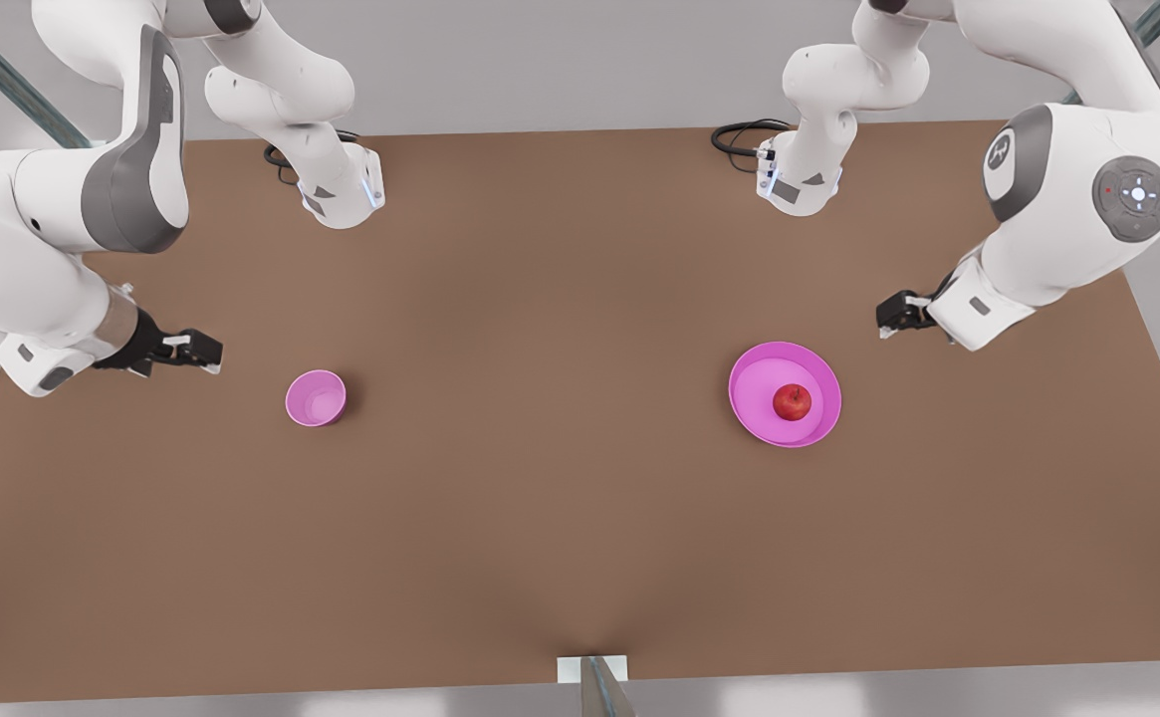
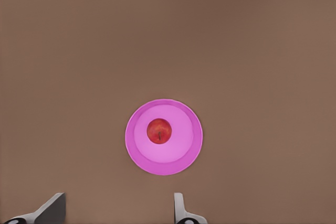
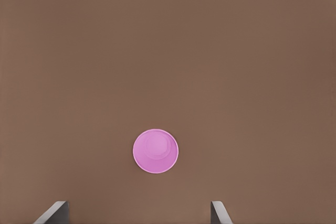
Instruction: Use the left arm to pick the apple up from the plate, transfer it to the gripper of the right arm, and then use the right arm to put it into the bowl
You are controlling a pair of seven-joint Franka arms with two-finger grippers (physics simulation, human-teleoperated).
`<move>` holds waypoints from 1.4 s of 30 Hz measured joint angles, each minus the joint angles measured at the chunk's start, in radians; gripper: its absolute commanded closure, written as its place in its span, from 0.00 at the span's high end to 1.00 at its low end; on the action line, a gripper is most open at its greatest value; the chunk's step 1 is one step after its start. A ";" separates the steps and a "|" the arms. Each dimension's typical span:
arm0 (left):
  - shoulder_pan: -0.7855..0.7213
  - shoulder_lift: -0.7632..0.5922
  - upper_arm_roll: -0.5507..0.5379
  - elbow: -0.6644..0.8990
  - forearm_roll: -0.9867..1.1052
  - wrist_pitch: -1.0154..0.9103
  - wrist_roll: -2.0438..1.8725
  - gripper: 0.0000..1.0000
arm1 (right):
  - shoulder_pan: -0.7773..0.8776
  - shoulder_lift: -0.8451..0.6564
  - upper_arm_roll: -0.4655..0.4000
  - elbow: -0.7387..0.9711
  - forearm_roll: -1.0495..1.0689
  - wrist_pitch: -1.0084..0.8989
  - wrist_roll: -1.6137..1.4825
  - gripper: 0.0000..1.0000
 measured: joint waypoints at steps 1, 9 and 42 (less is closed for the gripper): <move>0.000 0.005 0.000 0.000 0.003 0.009 0.002 1.00 | 0.000 0.000 0.000 0.000 0.000 0.005 0.000 1.00; -0.083 0.158 -0.003 -0.283 -0.004 0.337 -0.231 1.00 | -0.001 0.000 0.000 0.000 0.000 0.023 -0.002 1.00; -0.089 0.311 0.026 -0.514 0.036 0.553 -0.418 1.00 | 0.000 0.000 0.004 0.000 0.000 0.030 -0.008 1.00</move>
